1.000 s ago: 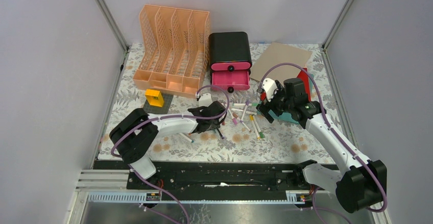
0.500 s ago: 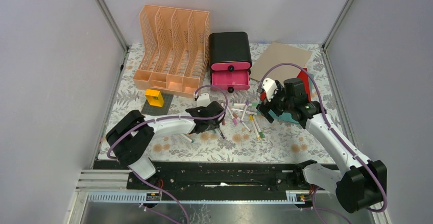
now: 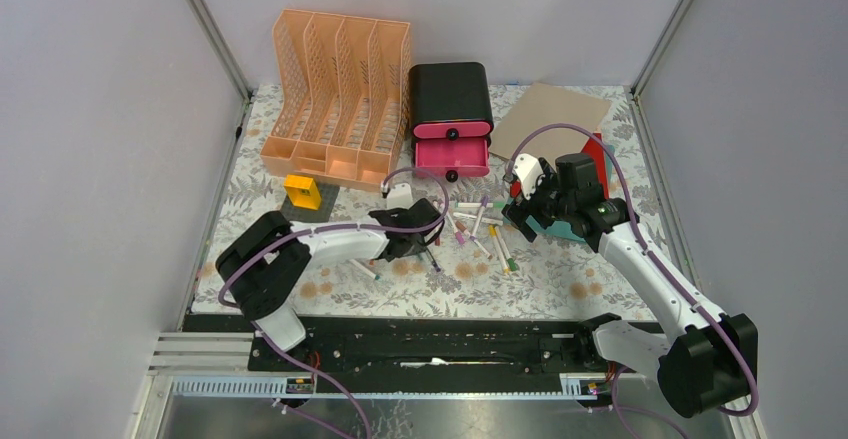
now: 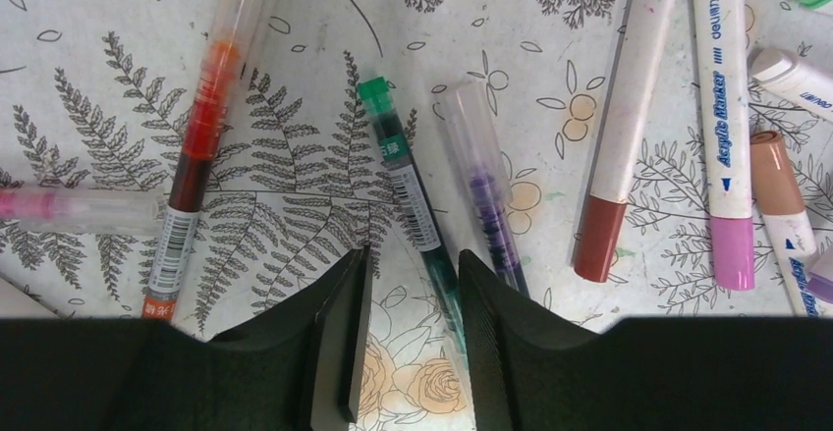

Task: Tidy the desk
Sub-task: Pick up the stationery from the center of the board.

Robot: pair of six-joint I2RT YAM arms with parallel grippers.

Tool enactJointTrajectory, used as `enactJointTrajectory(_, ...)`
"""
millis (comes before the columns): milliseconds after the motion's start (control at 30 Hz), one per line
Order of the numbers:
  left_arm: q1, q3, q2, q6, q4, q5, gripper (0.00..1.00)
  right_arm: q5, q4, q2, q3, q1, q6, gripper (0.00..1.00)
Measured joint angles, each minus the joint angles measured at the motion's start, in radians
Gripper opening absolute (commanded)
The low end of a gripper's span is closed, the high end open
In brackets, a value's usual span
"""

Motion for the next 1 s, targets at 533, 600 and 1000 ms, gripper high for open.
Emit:
enactJointTrajectory(533,0.005,0.051,0.050,0.092,-0.008,0.004,0.00,0.000,-0.002,-0.009,0.000,0.000,0.000,1.00)
enactJointTrajectory(600,0.005,0.051,0.050,0.110,-0.005,0.005,0.00,0.000,-0.003,-0.010,0.000,0.000,0.000,1.00)
enactJointTrajectory(1000,0.005,-0.064,-0.168,0.327,0.098,0.058,0.00,0.000,-0.007,-0.010,0.000,0.000,0.000,1.00)
